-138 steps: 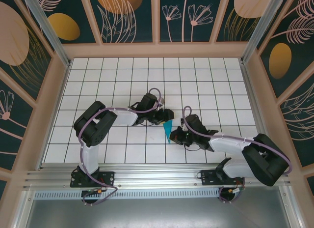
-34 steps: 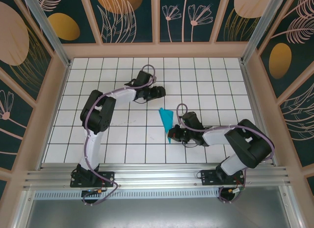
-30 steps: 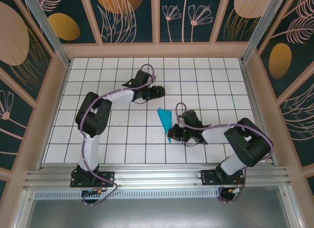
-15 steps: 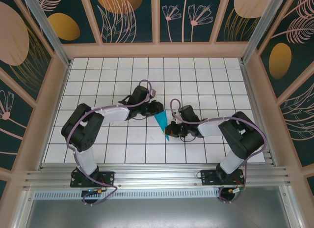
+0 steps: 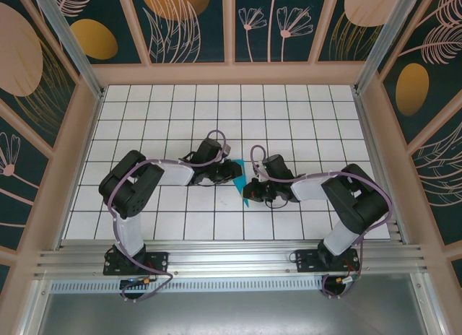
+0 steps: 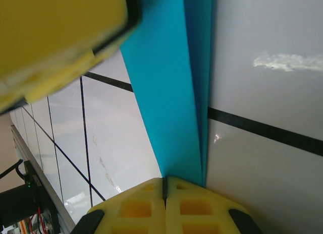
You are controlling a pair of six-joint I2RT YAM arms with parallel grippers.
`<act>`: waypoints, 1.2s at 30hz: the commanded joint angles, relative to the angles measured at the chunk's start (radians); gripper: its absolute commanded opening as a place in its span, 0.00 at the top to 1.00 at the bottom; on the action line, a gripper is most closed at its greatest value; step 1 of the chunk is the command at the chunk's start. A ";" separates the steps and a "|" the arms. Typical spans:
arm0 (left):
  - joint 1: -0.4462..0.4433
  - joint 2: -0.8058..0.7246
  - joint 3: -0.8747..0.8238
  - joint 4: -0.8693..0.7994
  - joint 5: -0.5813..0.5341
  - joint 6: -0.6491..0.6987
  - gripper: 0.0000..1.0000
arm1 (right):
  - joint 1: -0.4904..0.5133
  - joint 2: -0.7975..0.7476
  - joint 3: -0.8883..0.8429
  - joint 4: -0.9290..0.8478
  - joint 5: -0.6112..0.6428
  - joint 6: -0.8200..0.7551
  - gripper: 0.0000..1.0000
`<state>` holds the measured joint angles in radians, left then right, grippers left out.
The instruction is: Fold a paper plane with a square sheet of paper (pick it up from the middle)
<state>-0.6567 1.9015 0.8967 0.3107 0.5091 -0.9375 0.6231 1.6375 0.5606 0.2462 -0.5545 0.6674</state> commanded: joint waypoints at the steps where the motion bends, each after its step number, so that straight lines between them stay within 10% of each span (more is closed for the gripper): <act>1: -0.012 -0.051 -0.040 0.040 0.033 -0.001 0.72 | -0.010 0.055 -0.035 -0.097 0.102 0.006 1.00; 13: -0.034 -0.040 -0.074 0.091 0.114 0.007 0.68 | -0.008 0.062 -0.027 -0.104 0.106 0.014 1.00; 36: -0.034 0.018 -0.007 -0.027 -0.154 -0.078 0.68 | 0.009 0.018 -0.033 -0.179 0.136 0.009 1.00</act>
<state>-0.7021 1.8797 0.8474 0.3267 0.4839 -1.0168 0.6296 1.6310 0.5606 0.2352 -0.5381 0.6865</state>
